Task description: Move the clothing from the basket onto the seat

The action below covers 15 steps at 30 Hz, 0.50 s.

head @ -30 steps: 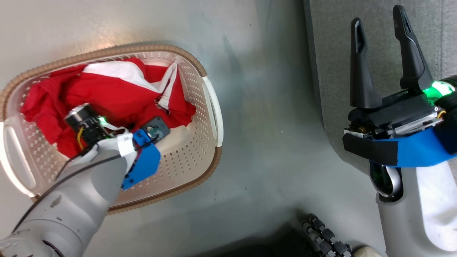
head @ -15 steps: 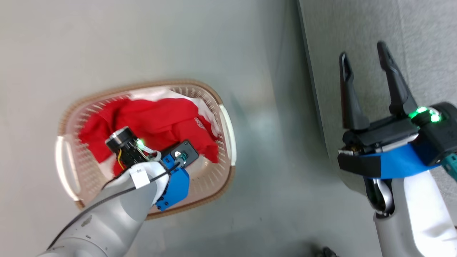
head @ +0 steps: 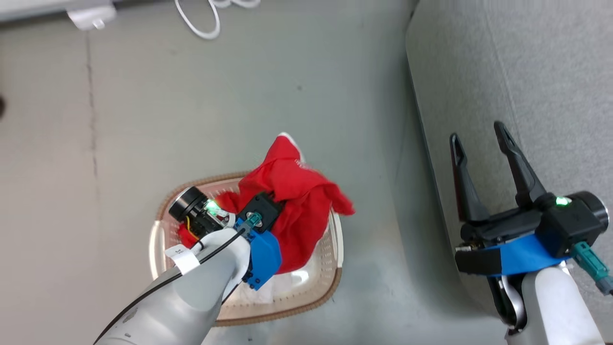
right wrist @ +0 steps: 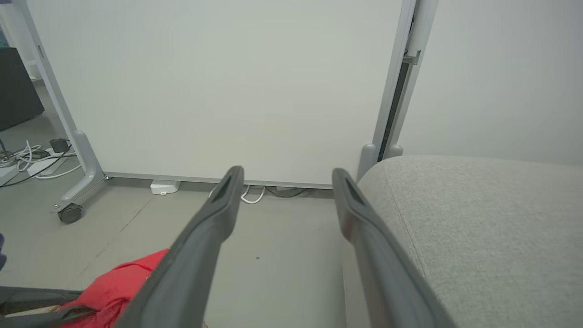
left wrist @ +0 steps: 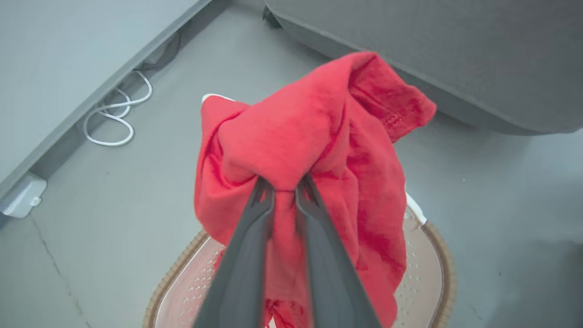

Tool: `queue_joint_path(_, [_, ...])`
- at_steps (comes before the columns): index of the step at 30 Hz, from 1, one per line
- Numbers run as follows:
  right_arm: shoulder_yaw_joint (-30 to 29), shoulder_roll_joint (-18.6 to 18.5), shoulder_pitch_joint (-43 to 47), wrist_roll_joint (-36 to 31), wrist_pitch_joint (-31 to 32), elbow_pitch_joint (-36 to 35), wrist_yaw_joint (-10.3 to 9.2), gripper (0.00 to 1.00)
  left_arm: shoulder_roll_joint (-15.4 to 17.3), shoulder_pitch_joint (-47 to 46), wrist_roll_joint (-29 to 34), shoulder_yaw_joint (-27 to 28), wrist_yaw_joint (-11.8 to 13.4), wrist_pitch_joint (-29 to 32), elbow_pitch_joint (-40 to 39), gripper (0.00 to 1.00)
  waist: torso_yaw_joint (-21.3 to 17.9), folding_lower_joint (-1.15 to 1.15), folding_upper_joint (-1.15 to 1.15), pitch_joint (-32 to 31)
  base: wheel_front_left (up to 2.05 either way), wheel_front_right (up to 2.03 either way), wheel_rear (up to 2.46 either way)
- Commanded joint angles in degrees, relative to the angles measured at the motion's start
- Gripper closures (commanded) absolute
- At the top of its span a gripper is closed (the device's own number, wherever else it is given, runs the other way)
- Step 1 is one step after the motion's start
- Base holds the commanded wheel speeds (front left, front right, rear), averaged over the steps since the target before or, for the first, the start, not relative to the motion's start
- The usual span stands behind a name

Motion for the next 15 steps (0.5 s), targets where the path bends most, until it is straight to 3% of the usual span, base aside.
queue_joint_path(1, [-0.24,-0.38,0.83,-0.18,-0.2,0.21,0.11,0.0,0.57,0.96,-0.28,0.66,0.46,-0.26,-0.99,1.0,1.78,0.02,0.0,-4.18,0.0,0.0,0.0])
queue_joint_path(8, [-0.3,-0.53,4.82,-0.48,-0.2,1.08,0.11,0.0,4.36,5.86,-0.02,7.32,2.28,-0.3,-12.77,1.0,2.85,0.02,0.0,-11.26,0.0,0.0,0.0])
queue_joint_path(15, [-0.01,-0.37,8.3,-0.58,-0.2,1.7,0.11,0.0,6.93,9.28,-0.54,17.43,4.4,-0.31,-23.04,1.0,3.72,0.02,0.0,-16.59,0.0,0.0,0.0])
